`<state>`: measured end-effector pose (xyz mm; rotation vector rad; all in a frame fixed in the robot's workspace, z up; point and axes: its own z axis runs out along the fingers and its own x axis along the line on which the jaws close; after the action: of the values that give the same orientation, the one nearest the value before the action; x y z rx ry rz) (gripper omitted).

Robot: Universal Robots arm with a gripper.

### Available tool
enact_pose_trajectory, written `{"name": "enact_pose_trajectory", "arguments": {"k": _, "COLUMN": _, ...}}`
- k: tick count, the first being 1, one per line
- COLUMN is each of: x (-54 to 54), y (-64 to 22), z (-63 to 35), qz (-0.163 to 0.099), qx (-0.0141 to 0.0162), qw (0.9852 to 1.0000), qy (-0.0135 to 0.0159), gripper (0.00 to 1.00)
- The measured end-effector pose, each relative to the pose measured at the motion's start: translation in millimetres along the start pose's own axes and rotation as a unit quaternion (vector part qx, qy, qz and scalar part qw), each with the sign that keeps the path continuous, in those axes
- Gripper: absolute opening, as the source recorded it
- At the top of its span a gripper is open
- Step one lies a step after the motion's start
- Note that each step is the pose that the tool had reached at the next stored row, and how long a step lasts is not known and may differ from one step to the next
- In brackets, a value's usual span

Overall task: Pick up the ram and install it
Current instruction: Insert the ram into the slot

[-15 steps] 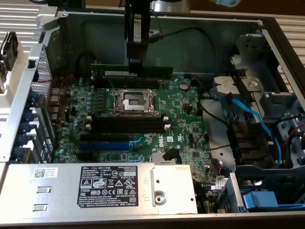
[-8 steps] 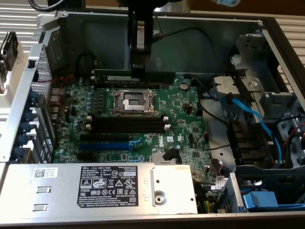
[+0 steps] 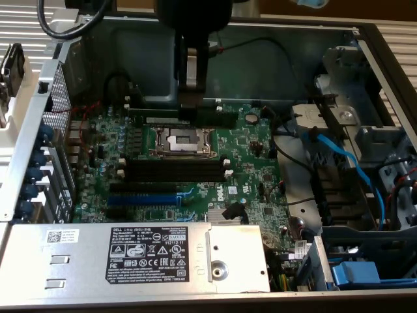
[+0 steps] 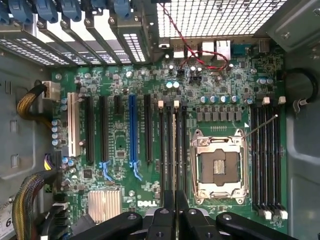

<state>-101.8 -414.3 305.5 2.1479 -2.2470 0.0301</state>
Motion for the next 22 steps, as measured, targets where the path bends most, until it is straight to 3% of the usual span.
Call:
{"name": "enact_pose_trajectory", "arguments": {"k": 9, "x": 1.7, "y": 3.7, "z": 20.9, "qz": 0.000, "qx": -0.0026, "qw": 1.0000, "qy": -0.0001, "gripper": 0.13}}
{"name": "enact_pose_trajectory", "arguments": {"k": 13, "x": 8.6, "y": 3.2, "z": 30.7, "qz": 0.000, "qx": -0.0042, "qw": 1.0000, "qy": -0.0031, "gripper": 0.13}}
{"name": "enact_pose_trajectory", "arguments": {"k": 15, "x": 8.4, "y": 3.2, "z": 35.2, "qz": 0.000, "qx": -0.0050, "qw": 1.0000, "qy": -0.0031, "gripper": 0.13}}
{"name": "enact_pose_trajectory", "arguments": {"k": 20, "x": 4.2, "y": 3.3, "z": 38.5, "qz": -0.002, "qx": -0.0064, "qw": 1.0000, "qy": 0.0018, "gripper": 0.13}}
{"name": "enact_pose_trajectory", "arguments": {"k": 22, "x": 2.9, "y": 3.4, "z": 39.7, "qz": -0.004, "qx": -0.0072, "qw": 0.9999, "qy": 0.0107, "gripper": 0.13}}
